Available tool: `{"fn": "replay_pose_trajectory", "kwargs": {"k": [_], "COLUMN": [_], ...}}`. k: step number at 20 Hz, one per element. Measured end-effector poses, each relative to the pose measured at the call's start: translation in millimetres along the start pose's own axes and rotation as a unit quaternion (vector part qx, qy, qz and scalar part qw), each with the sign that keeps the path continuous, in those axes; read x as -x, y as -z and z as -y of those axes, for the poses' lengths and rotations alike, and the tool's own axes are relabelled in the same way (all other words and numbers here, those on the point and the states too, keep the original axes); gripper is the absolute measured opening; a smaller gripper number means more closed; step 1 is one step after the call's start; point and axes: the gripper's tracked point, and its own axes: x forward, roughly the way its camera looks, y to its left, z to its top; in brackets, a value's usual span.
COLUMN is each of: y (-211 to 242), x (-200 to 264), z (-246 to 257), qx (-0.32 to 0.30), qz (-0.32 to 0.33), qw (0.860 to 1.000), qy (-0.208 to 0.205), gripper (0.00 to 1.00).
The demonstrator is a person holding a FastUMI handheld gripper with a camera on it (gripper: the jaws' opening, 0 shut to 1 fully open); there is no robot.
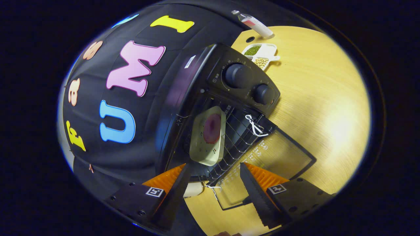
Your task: Open the toaster oven, put the food inside, and close the toaster oven door.
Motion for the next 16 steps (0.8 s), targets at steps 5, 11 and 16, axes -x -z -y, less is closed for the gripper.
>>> {"fn": "replay_pose_trajectory", "kwargs": {"k": [5,11,16], "y": [18.0,47.2,67.0], "x": [34.1,51.6,49.2], "z": [20.4,62.7,100.0], "qx": [0.136,0.293,0.384], "qz": [-0.015,-0.044,-0.055], "qw": [0.99,0.95,0.91], "qy": [0.038,0.104,0.145], "gripper": [0.99,0.99,0.99]}}
